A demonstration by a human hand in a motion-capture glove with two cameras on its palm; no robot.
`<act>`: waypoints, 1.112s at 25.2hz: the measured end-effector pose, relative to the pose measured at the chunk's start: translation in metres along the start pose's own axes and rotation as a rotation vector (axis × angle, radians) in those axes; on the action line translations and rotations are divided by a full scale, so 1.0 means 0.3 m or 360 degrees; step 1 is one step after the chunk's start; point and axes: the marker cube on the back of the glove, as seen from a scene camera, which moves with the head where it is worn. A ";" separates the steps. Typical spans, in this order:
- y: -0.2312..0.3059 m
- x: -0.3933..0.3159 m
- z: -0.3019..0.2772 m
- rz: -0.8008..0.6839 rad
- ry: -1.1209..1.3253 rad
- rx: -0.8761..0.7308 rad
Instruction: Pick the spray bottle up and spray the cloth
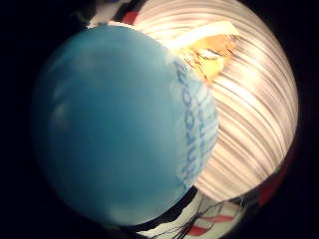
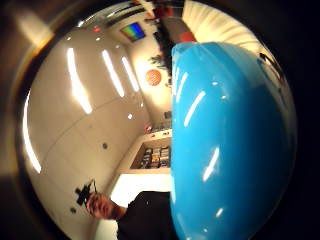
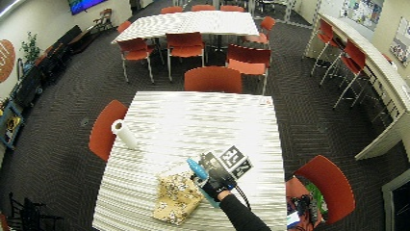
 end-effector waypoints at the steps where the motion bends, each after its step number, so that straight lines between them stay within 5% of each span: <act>1: 0.010 0.002 0.002 -0.0067 -0.0035 0.0023; 28: -0.187 -0.247 0.068 -0.0253 -0.0141 0.0235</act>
